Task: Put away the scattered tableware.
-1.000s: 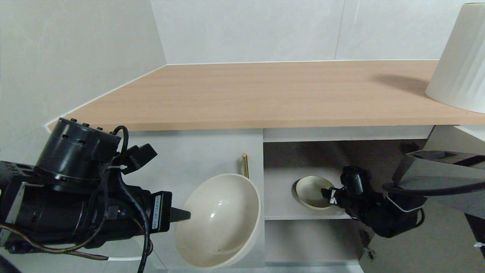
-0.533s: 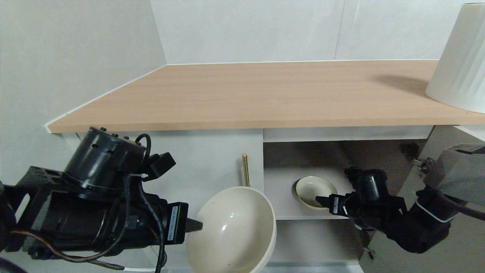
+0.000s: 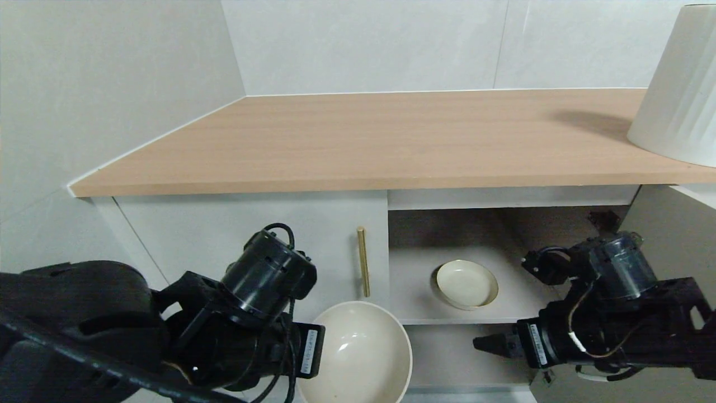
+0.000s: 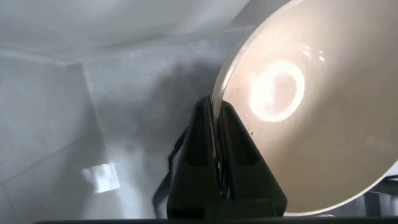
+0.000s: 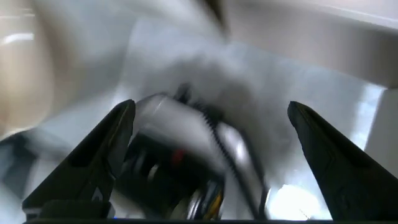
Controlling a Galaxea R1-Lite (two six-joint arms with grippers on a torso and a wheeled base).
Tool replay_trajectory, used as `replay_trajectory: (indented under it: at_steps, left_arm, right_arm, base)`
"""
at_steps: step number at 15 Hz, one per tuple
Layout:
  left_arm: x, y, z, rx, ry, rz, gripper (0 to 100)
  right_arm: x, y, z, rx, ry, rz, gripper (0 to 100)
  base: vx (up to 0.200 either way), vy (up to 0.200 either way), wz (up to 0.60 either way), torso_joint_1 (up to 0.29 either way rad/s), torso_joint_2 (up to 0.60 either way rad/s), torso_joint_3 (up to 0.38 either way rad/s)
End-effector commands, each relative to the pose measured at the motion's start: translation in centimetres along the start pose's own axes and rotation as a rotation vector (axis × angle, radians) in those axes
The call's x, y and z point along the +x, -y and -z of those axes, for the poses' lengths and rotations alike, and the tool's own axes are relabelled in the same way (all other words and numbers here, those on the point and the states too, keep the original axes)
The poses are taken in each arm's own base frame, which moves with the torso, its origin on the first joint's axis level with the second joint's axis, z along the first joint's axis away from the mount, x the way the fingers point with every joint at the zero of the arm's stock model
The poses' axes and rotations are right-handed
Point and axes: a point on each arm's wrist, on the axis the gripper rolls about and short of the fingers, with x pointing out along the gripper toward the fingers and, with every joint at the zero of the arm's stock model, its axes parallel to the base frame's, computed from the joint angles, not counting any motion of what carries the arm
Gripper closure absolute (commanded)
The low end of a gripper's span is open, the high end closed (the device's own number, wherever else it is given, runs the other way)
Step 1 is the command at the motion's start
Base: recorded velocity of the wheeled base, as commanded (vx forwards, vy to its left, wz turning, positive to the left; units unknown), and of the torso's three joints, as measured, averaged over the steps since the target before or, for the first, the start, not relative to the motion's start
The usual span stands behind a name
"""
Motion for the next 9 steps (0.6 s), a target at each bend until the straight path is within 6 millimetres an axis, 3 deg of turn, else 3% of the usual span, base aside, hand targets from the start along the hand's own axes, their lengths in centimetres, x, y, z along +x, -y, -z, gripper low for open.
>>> replay_trajectory:
  at_steps: [1,4,9]
  left_arm:
    - [1.1,1.1,0.5,0.045,-0.032,-0.003,100]
    - [1.6,2.1,0.9,0.082,-0.049,0.007,100]
    - [2.3,4.5,0.5,0.119,-0.047,0.039,100]
  right_arm:
    - [-4.9,-2.6,-1.7,-0.066,0.103,-0.103,0]
    - [-3.9,-4.1,-2.2,-0.124,0.061,-0.126,0]
    - [-0.1,-6.1,-0.2,-0.204,-0.031,0.032,0]
  base:
    - [0.000,0.000,0.00,0.000,0.00,0.000]
    - [0.000,0.000,0.00,0.000,0.00,0.000]
    - [0.000,0.000,0.00,0.000,0.00,0.000]
